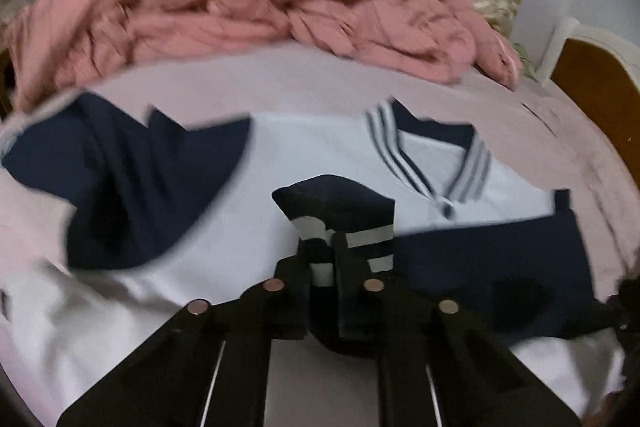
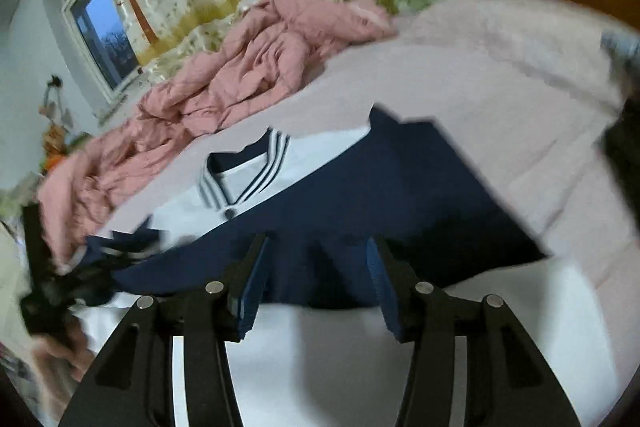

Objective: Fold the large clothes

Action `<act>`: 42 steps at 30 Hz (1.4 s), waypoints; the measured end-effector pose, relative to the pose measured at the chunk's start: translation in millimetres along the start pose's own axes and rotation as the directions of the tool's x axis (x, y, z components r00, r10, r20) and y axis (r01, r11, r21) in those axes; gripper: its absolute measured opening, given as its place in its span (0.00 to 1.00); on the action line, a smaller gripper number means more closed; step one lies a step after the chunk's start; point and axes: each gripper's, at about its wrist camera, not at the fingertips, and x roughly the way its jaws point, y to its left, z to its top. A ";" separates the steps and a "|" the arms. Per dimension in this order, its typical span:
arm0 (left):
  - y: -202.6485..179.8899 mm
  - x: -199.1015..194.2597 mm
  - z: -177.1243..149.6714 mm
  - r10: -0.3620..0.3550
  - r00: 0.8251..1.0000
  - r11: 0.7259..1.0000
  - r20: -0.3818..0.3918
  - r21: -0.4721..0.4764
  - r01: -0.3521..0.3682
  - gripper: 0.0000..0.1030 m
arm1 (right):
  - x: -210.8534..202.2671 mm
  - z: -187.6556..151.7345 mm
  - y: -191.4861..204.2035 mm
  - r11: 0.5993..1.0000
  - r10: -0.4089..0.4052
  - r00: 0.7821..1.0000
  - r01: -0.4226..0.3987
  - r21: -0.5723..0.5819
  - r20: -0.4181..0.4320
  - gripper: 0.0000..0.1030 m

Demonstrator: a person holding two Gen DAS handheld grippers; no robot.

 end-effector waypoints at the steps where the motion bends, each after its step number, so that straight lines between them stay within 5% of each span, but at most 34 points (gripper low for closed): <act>1: 4.8 -2.6 3.9 0.017 0.999 1.000 0.029 0.010 -0.018 0.07 | -1.4 -0.1 2.4 0.999 -0.037 0.999 0.038 -0.019 0.018 0.51; 6: 5.1 -2.0 40.2 0.045 0.986 0.989 0.159 0.132 -0.067 0.07 | 7.2 0.1 -8.4 0.998 -0.069 0.997 0.070 0.009 -0.018 0.52; 8: 8.8 -3.7 59.1 -0.048 0.977 0.991 0.208 0.130 0.021 0.07 | 17.1 -1.5 -16.9 0.996 -0.079 0.995 0.081 0.037 -0.069 0.52; 10: 12.0 -20.6 70.0 -0.195 0.938 0.977 0.285 0.140 0.160 0.07 | 22.1 -4.3 -22.1 0.994 -0.086 0.992 0.091 0.056 -0.087 0.52; 11: 12.8 -35.8 71.6 -0.276 0.900 0.959 0.336 0.162 0.233 0.07 | 23.5 -5.3 -23.6 0.993 -0.092 0.992 0.097 0.060 -0.089 0.52; 13: 16.0 -56.6 68.8 -0.367 0.834 0.929 0.413 0.205 0.308 0.07 | 22.4 -5.6 -24.0 0.993 -0.095 0.993 0.100 0.069 -0.074 0.52; 14: 20.5 -60.9 63.7 -0.359 0.821 0.933 0.444 0.208 0.295 0.07 | 19.3 -5.7 -24.0 0.993 -0.094 0.994 0.098 0.071 -0.056 0.52; 15: 23.8 -57.3 61.3 -0.310 0.842 0.949 0.442 0.193 0.248 0.08 | 18.3 -5.7 -23.0 0.993 -0.097 0.994 0.100 0.068 -0.049 0.52; 16: 28.0 -42.9 58.0 -0.225 0.887 0.971 0.402 0.169 0.170 0.08 | 18.0 -6.2 -21.3 0.993 -0.102 0.994 0.105 0.056 -0.045 0.52; 18: 42.9 -8.7 46.9 -0.133 0.952 0.986 0.277 0.136 0.098 0.08 | 21.2 -7.1 -17.5 0.992 -0.116 0.991 0.118 0.032 -0.061 0.52; 21: 65.2 30.2 28.2 -0.016 0.994 0.996 0.104 0.094 0.006 0.10 | 21.9 -6.5 -13.5 0.991 -0.130 0.989 0.131 0.019 -0.066 0.52; 26: 85.4 42.4 14.9 0.015 1.000 1.000 0.012 0.025 -0.015 0.39 | 20.0 9.1 -9.8 0.995 -0.097 0.987 0.099 0.009 -0.125 0.52; 30: 100.4 35.8 2.1 0.021 1.000 0.998 -0.018 -0.061 -0.022 0.76 | 51.1 24.6 21.3 0.982 -0.078 0.937 0.013 -0.190 -0.341 0.62; 33: 112.7 34.7 -3.9 0.161 0.984 0.983 -0.074 -0.079 -0.167 0.75 | 88.5 20.2 40.7 0.966 -0.117 0.867 -0.013 -0.257 -0.484 0.62; 35: 124.0 35.9 -4.7 0.093 0.991 0.988 -0.097 -0.113 -0.104 0.75 | 112.4 9.6 49.6 0.938 -0.155 0.802 -0.063 -0.340 -0.577 0.62; 38: 121.2 44.0 -0.2 -0.079 0.984 0.994 -0.161 -0.090 0.065 0.75 | 122.4 11.4 56.2 0.902 -0.239 0.814 -0.016 -0.431 -0.530 0.65; 40: 107.6 44.9 2.4 -0.122 0.979 0.993 -0.162 -0.029 0.118 0.73 | 133.2 15.4 55.1 0.908 -0.249 0.815 0.008 -0.418 -0.524 0.68; 41: 98.7 44.2 3.5 -0.126 0.981 0.992 -0.147 0.011 0.129 0.68 | 137.6 17.2 53.9 0.909 -0.250 0.816 0.013 -0.416 -0.522 0.69; 42: 90.8 44.3 5.0 -0.117 0.984 0.991 -0.134 0.046 0.124 0.46 | 141.9 21.4 53.6 0.909 -0.252 0.820 0.018 -0.416 -0.515 0.69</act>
